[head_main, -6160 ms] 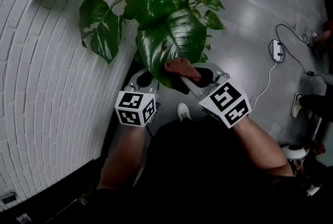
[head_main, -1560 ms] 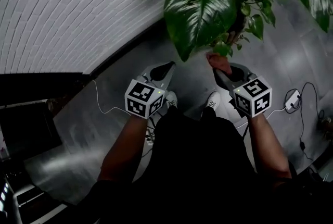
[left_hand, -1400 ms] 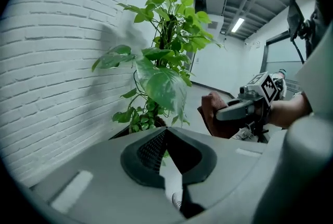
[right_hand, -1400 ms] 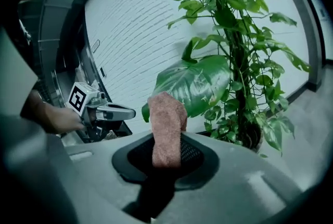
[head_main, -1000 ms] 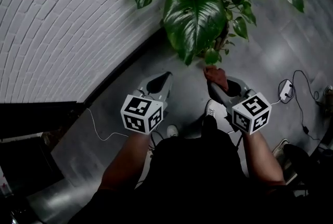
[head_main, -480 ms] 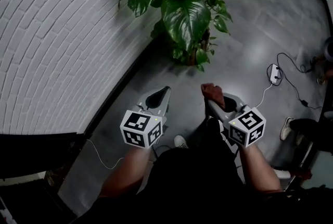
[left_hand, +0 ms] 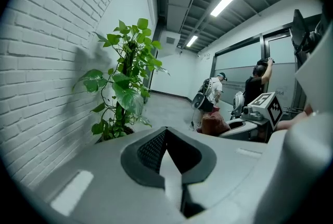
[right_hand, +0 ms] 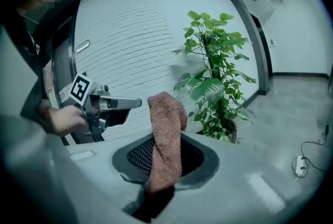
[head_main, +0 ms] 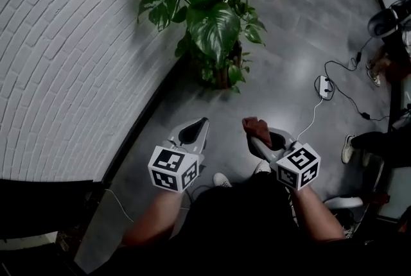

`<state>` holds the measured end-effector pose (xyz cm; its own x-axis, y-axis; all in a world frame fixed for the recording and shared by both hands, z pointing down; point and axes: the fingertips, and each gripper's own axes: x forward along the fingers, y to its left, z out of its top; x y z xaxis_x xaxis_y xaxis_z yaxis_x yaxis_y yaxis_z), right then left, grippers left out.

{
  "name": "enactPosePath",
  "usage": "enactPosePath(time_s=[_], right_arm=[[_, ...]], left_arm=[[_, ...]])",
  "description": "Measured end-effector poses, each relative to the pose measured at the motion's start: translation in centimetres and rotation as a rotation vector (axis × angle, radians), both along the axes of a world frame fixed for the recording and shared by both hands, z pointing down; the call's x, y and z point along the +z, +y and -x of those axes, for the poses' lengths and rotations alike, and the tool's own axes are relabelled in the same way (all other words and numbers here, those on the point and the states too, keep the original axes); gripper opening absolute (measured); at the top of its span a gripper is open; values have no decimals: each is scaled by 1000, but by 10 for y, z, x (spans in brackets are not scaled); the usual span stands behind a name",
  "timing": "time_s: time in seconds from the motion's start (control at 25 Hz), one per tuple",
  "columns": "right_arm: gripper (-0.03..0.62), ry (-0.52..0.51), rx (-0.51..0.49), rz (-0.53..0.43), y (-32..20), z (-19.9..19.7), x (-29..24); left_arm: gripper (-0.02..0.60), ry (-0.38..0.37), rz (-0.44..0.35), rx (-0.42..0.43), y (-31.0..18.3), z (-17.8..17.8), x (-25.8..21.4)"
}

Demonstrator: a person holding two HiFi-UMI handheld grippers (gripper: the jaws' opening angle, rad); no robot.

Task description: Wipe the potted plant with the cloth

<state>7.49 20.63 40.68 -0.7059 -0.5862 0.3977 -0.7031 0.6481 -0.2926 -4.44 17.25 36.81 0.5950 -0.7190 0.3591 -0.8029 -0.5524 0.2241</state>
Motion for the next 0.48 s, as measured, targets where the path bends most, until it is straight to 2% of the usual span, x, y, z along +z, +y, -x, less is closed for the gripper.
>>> enactPosePath(time_s=[0.48], right_arm=[[58,6,-48,-39,20,-5,-13]], left_arm=[[17,-13,-2,-56,25,-4,1]])
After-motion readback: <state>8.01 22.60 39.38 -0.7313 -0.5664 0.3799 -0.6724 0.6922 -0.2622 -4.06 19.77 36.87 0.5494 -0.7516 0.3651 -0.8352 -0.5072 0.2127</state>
